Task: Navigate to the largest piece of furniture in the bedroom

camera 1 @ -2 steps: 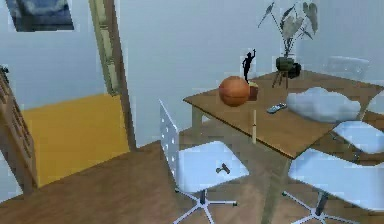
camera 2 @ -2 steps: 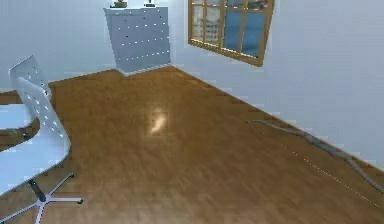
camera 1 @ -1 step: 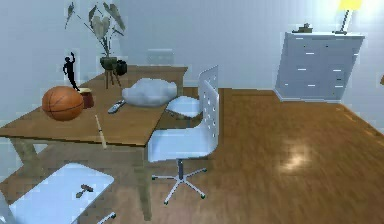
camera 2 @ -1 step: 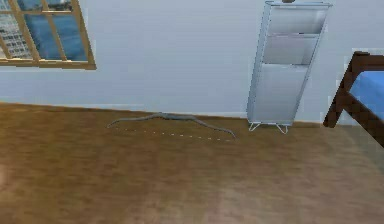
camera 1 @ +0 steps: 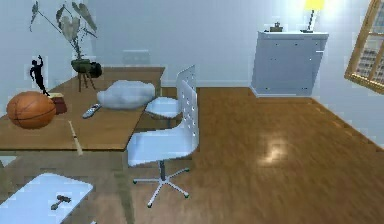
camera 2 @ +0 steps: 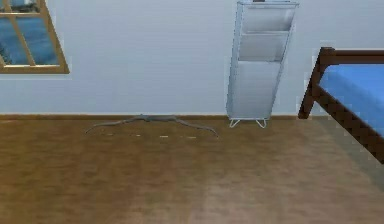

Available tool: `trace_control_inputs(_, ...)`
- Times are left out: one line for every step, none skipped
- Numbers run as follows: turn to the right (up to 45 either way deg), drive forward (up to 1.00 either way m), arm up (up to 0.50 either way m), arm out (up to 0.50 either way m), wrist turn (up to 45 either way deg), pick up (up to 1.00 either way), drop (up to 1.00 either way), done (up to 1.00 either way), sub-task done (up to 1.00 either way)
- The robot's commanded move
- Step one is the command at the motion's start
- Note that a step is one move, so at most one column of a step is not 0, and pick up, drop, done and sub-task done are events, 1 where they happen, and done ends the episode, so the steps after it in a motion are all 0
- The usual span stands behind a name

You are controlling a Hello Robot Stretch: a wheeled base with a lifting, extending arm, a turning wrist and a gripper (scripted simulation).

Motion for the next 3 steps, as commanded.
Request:
trace_control_inputs(0.0, 0.45, 0.0, 0.0, 0.0, 0.0, 0.0, 0.0, 0.0)
trace_control_inputs(36.0, 0.0, 0.0, 0.0, 0.0, 0.0, 0.0, 0.0, 0.0)
trace_control_inputs(0.0, 0.35, 0.0, 0.0, 0.0, 0.0, 0.0, 0.0, 0.0)
